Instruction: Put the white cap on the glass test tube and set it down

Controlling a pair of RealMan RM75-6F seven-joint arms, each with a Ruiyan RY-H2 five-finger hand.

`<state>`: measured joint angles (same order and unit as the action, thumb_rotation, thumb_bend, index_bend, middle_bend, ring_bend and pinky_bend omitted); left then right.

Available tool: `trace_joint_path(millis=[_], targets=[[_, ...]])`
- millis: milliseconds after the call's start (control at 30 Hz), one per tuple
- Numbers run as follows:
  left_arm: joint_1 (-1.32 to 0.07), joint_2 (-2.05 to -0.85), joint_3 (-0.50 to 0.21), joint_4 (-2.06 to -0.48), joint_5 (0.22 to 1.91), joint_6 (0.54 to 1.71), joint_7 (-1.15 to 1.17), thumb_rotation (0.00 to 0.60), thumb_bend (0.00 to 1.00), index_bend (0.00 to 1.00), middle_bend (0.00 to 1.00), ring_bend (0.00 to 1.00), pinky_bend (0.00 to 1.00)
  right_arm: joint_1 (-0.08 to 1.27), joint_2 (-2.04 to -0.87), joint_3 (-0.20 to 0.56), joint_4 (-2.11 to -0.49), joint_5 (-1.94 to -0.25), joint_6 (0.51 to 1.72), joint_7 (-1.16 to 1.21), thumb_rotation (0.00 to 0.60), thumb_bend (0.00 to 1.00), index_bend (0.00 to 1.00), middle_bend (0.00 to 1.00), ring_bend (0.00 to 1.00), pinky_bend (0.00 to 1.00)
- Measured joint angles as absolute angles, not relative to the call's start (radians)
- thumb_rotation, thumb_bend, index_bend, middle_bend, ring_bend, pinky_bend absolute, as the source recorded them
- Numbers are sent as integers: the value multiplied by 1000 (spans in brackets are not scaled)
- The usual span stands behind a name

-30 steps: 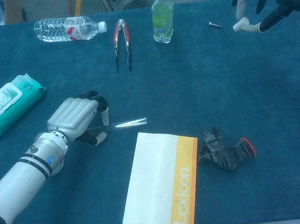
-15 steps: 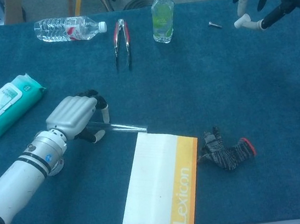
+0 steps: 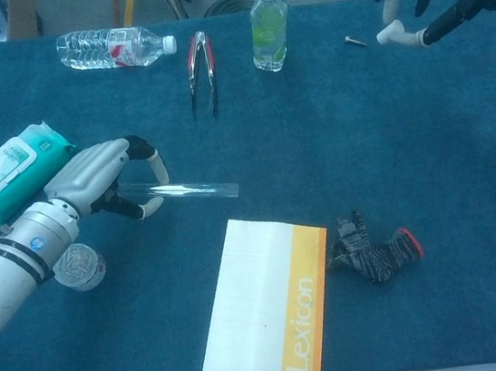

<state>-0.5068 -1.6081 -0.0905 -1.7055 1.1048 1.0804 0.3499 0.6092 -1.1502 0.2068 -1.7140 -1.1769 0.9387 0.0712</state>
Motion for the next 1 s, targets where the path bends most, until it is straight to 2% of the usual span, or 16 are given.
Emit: trace_joint_path(millis=[500,1000], targets=[[-523,-1542,-141,-1746,1064,980,159,600,358,609,311,120,147,623,-1153,229,-1751,-1190,944,89,600,310,637,313,174,393],[-523,-1466,-195,-1807,1068,856,-177,600,357,616,311,120,147,629,-1163,231,-1799,-1242,941,163,600,310,637,313,174,393]])
